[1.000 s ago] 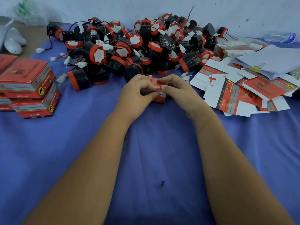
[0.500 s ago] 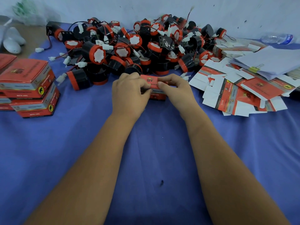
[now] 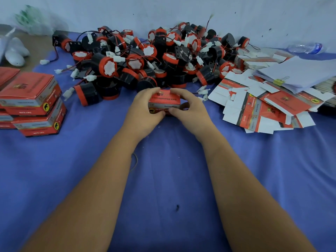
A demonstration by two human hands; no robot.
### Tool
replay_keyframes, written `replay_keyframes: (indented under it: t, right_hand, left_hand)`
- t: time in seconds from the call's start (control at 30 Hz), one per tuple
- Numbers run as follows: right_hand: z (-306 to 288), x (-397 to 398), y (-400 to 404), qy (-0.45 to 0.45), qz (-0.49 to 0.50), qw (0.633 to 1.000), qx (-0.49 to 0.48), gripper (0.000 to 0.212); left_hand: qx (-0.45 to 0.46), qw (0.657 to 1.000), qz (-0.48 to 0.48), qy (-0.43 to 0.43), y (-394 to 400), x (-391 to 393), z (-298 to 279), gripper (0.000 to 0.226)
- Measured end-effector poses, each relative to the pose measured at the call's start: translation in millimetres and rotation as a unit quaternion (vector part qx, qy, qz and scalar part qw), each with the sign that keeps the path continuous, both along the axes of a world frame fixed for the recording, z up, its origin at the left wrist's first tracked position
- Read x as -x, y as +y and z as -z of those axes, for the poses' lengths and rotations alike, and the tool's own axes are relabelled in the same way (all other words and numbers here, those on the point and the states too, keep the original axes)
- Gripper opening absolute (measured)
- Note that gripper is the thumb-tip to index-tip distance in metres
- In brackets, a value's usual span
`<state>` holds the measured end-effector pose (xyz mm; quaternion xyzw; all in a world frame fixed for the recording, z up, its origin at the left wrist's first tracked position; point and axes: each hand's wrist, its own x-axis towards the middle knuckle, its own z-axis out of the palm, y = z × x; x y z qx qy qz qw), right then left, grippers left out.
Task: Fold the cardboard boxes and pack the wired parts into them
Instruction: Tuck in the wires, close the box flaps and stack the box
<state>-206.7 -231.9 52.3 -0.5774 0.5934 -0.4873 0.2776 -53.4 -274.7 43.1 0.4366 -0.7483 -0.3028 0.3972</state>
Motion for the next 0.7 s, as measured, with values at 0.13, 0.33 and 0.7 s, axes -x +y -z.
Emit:
replay_keyframes:
  t: [0.13,0.33,0.7]
  right_hand:
    - [-3,-5,2,-0.03,0.003,0.998,0.052,0.057]
    - [1,-32,-1,0.048,0.027,0.992,0.114,0.073]
    - [9,-70,1,0.287,-0.091,0.942,0.149,0.068]
  left_hand:
    - [0.015,0.995,-0.053,0.086,0,-2,-4,0.059]
    - [0.082,0.975,-0.13,0.158,11,-9,-25,0.047]
    - [0.253,0.871,-0.361,0.217,10,-111,-80,0.039]
